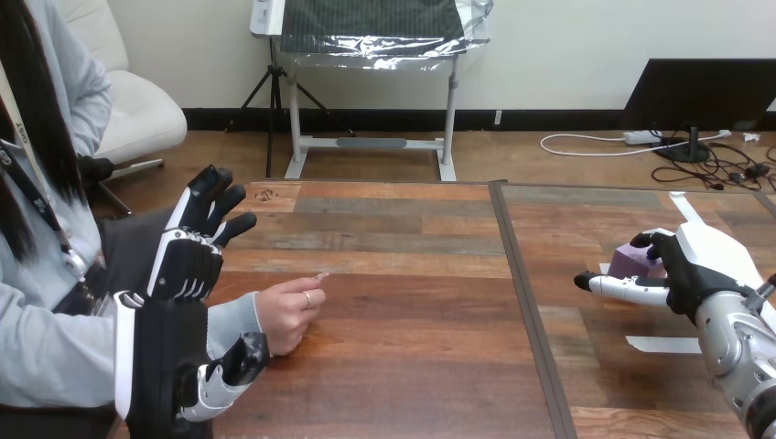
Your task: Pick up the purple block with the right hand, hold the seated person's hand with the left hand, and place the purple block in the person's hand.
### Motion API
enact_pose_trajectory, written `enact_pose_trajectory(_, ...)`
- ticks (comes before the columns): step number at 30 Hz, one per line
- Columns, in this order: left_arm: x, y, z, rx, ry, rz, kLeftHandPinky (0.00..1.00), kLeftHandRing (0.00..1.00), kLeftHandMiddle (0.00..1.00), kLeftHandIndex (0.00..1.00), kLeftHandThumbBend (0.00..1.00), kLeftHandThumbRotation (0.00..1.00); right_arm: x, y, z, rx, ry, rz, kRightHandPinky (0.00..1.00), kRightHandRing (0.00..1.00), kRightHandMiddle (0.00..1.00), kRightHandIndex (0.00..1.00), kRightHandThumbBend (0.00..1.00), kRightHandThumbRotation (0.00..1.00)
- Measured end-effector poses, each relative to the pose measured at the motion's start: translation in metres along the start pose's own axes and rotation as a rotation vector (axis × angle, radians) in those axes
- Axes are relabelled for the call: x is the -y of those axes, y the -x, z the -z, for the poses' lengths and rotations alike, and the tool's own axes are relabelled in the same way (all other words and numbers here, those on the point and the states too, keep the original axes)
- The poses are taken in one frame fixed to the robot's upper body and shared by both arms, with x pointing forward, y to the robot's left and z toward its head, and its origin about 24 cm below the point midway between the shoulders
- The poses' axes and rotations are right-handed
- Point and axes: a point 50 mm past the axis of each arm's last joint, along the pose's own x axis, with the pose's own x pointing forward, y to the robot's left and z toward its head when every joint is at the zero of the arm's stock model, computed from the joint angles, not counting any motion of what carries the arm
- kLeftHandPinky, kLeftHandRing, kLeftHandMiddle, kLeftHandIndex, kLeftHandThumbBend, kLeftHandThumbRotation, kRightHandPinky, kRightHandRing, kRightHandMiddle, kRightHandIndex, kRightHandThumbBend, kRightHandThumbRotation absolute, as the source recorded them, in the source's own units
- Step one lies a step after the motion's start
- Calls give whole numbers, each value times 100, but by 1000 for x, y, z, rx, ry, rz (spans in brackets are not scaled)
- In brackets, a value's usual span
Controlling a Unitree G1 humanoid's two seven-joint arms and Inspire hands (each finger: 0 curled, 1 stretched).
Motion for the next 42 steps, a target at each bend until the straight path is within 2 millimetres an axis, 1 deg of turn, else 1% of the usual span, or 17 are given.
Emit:
enact_pose_trajectory(11,0,-2,-2,14,1,6,80,88,91,89,100,78,0,0,-1,-3,6,-2,70,79,84,85,90,72)
enact_pose_trajectory(16,0,-2,-2,14,0,8,80,88,91,89,100,79,0,0,-1,-1,11,-3,69,78,83,85,90,72)
enact_pose_trajectory(22,0,-2,-2,13,0,8,80,88,91,89,100,79,-1,0,-2,5,22,-2,67,76,80,84,89,70)
enact_pose_trajectory(28,1,-2,-2,13,0,8,80,88,91,89,100,80,0,0,-3,15,30,4,65,72,77,84,88,69)
enact_pose_trajectory(34,1,-2,-2,13,0,8,80,88,91,89,100,80,2,-1,-6,31,28,10,63,68,75,84,89,70)
enact_pose_trajectory(37,1,-2,-2,13,0,8,80,88,91,89,100,80,3,-2,-7,39,26,10,59,64,69,84,90,69)
enact_pose_trajectory(38,1,-2,-2,13,1,8,80,88,91,89,100,80,4,-2,-8,43,25,10,55,60,66,84,90,70)
enact_pose_trajectory(42,1,-2,-2,13,1,7,80,88,91,89,99,80,5,-3,-10,53,25,8,52,57,62,84,89,70)
